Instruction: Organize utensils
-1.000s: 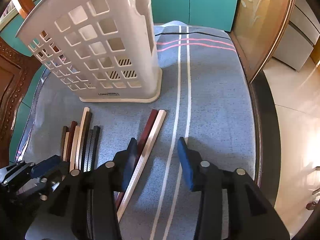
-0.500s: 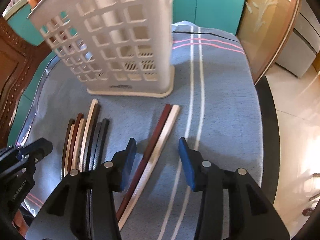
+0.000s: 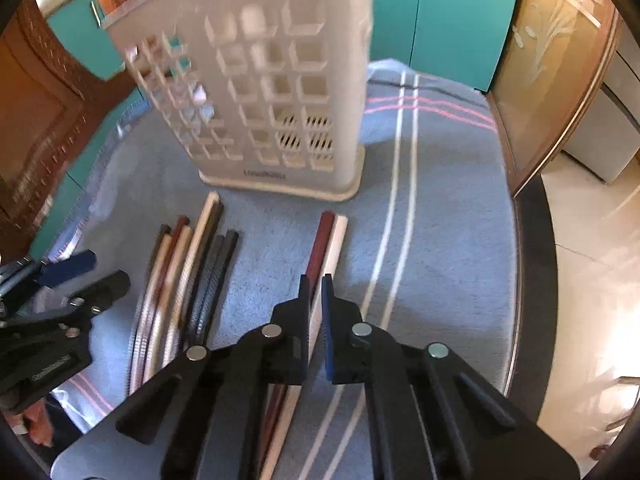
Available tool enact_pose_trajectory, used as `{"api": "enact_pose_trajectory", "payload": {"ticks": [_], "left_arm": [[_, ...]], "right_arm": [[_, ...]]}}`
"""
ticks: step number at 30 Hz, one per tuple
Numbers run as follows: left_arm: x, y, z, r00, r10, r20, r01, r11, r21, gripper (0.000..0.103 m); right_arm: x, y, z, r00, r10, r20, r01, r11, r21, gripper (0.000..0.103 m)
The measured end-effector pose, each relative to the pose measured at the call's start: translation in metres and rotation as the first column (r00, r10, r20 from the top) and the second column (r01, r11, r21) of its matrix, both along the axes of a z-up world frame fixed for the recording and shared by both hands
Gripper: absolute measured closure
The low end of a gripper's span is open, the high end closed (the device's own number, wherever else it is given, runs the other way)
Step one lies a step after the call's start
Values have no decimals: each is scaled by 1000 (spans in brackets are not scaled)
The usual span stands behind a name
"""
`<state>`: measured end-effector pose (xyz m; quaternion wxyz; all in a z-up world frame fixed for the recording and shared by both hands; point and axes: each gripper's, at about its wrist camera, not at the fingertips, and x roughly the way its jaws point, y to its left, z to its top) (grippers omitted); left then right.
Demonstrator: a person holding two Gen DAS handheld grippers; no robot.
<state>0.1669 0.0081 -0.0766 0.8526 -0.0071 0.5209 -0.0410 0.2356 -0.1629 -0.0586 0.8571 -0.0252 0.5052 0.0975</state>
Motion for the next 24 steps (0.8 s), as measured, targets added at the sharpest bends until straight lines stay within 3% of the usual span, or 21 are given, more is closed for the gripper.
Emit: {"api": "enact_pose_trajectory", "payload": {"ticks": [6, 13, 20, 24], "left_arm": [[5, -2, -7, 1000, -8, -22, 8, 1000, 4, 46], [14, -6, -20, 999, -24, -49, 25, 999, 31, 43], [21, 2, -24, 998, 7, -62, -2, 996, 84, 38], [25, 6, -26, 998, 6, -55, -2, 998, 66, 38]], "right_arm": [[-2, -19, 7, 997, -72, -2, 72, 997, 17, 96], [0, -32, 3, 995, -99, -20, 100, 995, 25, 71], [7, -27, -7, 996, -85, -38, 85, 996, -2, 70], [6, -18, -14, 997, -63, -39, 61, 997, -44, 67]]}}
